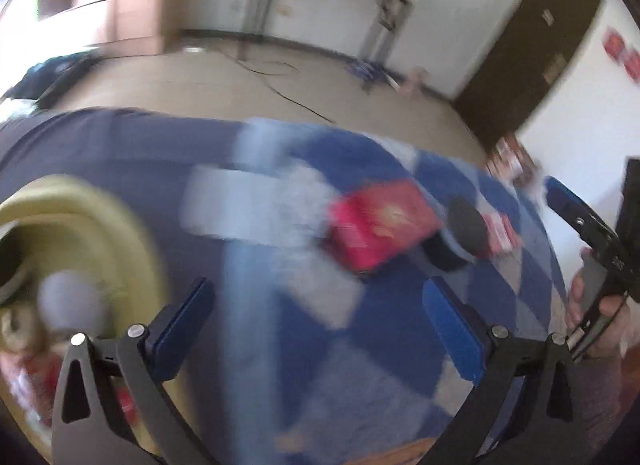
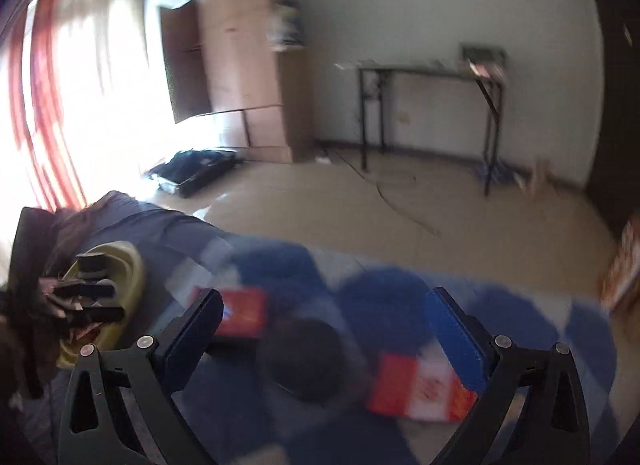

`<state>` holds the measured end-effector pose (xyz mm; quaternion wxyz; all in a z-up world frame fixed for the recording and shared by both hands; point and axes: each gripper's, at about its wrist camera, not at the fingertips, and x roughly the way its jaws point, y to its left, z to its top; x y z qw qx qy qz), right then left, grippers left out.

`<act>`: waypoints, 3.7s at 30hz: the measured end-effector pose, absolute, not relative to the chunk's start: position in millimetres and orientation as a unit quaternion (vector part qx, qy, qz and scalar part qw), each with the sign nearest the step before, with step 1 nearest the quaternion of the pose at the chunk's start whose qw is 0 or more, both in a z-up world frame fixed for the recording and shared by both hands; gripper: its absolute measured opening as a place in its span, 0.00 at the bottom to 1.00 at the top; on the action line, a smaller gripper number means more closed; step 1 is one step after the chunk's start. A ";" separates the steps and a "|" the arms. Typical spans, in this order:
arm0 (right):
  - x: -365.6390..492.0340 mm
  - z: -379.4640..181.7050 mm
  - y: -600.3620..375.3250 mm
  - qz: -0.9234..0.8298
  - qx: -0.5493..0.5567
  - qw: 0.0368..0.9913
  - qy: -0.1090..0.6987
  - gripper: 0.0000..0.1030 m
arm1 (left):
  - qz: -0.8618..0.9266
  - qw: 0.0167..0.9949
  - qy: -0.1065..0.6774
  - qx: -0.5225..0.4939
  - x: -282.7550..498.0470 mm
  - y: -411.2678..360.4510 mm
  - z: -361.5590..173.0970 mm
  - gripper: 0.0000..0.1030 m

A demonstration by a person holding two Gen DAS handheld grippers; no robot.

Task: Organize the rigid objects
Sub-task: 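Grasp the red gold-lantern box with the right gripper while the left approaches a red box, then carry the red DIAMOND box into the basin with the left gripper while the right drops the lantern box in, then grasp the black foam-topped canister with the right gripper while the left grasps the dark red box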

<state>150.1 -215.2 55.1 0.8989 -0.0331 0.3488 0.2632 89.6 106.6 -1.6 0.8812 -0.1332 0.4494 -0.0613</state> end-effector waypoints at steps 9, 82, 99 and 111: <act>157.7 -4.6 -258.0 0.207 -0.047 0.888 0.409 1.00 | -0.150 0.883 0.442 0.042 152.7 24.3 -6.2 1.00; 1.2 -28.2 149.8 0.541 -0.253 0.705 0.383 0.94 | 0.151 0.897 0.391 -0.141 -48.5 323.4 -13.2 0.78; 97.1 60.5 -111.8 0.310 -0.077 0.877 0.360 1.00 | -0.048 0.920 0.377 -0.093 44.9 124.9 21.2 1.00; 132.3 4.3 -184.6 0.267 -0.039 0.870 0.414 1.00 | -0.072 0.888 0.446 0.083 135.7 29.6 -37.9 1.00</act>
